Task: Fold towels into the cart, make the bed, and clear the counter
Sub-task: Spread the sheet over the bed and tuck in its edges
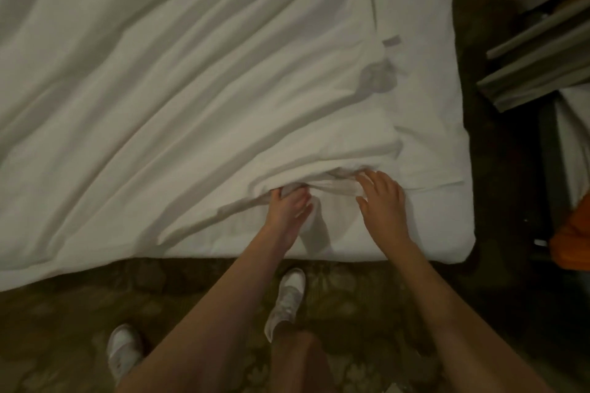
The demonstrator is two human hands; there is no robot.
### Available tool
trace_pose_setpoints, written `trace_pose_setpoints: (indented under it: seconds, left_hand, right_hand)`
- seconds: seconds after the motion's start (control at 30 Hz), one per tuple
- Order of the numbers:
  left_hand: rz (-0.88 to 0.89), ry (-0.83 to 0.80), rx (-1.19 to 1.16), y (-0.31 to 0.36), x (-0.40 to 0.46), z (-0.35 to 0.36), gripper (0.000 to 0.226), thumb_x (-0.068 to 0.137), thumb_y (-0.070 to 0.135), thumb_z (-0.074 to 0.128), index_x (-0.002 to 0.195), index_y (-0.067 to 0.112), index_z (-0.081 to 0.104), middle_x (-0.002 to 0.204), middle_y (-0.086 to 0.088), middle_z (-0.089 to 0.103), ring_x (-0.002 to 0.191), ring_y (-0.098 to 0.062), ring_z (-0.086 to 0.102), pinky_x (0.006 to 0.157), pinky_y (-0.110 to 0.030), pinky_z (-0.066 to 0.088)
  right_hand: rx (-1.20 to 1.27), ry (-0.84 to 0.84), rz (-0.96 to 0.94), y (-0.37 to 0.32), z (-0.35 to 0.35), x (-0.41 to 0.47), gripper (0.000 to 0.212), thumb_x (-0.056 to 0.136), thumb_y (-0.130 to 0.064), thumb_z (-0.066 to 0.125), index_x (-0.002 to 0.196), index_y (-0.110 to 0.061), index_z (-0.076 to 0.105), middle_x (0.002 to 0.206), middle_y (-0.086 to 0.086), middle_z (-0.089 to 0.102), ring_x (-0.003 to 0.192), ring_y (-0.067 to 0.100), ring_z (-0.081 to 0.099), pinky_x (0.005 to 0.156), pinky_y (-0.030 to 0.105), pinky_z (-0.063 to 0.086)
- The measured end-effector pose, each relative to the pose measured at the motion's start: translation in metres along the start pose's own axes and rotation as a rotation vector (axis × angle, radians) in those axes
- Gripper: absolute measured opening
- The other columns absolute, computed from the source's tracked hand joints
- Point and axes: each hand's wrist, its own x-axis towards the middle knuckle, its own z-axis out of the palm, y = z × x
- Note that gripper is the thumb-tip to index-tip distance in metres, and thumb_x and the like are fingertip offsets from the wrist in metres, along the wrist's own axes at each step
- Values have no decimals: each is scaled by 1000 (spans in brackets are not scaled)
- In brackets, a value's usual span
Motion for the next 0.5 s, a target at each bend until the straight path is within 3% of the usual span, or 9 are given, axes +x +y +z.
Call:
trace_pose_setpoints:
  seconds: [0.13,0.2,0.37,0.5]
  left_hand:
    - [-60,115,283,0,11,27,7,95,4,49,97,5,56,87,-9,62,79,-19,62,72,-29,54]
    - [-76,110,346,-4,12,35,9,94,7,53,87,5,59,80,-9,64,74,-18,63,67,-26,54]
    - [-98,49,224,-20,13,57,9,92,3,55,99,2,61,88,-9,67,82,-18,63,79,-25,55]
    - [-184,28,177,-43,22,76,10,91,-5,53,93,5,56,90,-9,59,83,-14,59,76,-19,52]
  right_hand:
    - [23,28,-22,31,-7,24,48,76,-7,73,122,-8,59,126,14,57,115,36,51,94,48,43]
    - [52,43,-31,40,-9,34,47,75,-2,71,120,-9,60,124,15,57,112,36,50,92,47,44]
    - [224,-3,86,51,-18,35,45,85,7,54,127,-10,56,124,16,49,113,32,44,86,43,48]
    - [312,13,161,62,-24,30,37,88,6,48,122,-8,57,115,14,53,101,30,52,73,41,49]
